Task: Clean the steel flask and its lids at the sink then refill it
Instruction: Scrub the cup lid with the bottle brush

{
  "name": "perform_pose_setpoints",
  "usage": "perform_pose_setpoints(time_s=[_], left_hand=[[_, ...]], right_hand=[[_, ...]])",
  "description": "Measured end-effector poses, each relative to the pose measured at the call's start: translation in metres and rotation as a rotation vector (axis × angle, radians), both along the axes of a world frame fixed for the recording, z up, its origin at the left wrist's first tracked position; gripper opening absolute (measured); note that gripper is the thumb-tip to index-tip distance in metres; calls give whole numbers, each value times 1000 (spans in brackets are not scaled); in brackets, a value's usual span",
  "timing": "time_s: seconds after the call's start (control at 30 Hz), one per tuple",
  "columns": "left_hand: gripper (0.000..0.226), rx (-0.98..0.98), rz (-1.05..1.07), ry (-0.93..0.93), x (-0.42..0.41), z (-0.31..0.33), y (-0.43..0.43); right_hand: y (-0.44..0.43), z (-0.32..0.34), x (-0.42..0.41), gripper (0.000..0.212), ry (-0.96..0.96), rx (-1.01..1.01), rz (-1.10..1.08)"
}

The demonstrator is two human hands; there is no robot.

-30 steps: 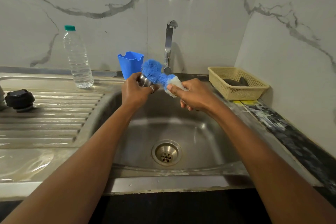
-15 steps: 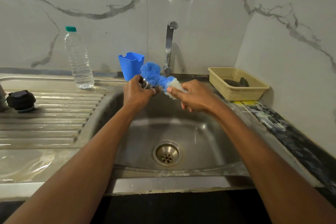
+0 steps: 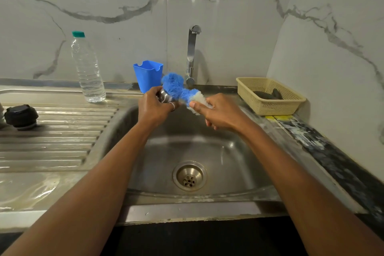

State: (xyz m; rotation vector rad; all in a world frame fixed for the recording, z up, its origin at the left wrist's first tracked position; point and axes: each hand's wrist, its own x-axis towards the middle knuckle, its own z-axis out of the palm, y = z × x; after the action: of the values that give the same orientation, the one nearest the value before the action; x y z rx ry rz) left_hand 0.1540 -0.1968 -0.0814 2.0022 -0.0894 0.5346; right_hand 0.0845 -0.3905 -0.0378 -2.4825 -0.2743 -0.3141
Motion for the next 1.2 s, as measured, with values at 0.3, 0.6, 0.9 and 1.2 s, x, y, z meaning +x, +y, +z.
perform_pose_setpoints(time_s=[0.3,0.6,0.9,1.2], left_hand=[[54,5,18,0,-2,0,2],[56,38,47,17,0,-1,6],[56,88,17,59,-5,0,1],[37,108,106,237,-13,1,3]], right_hand=[[6,-1,-1,50,-27,-61,-15],[6,-5,-4,49,-27,-127,-90],[4,-10,-2,44,15,-164,-213],[42,36,-20,37,-173,-288,-222]])
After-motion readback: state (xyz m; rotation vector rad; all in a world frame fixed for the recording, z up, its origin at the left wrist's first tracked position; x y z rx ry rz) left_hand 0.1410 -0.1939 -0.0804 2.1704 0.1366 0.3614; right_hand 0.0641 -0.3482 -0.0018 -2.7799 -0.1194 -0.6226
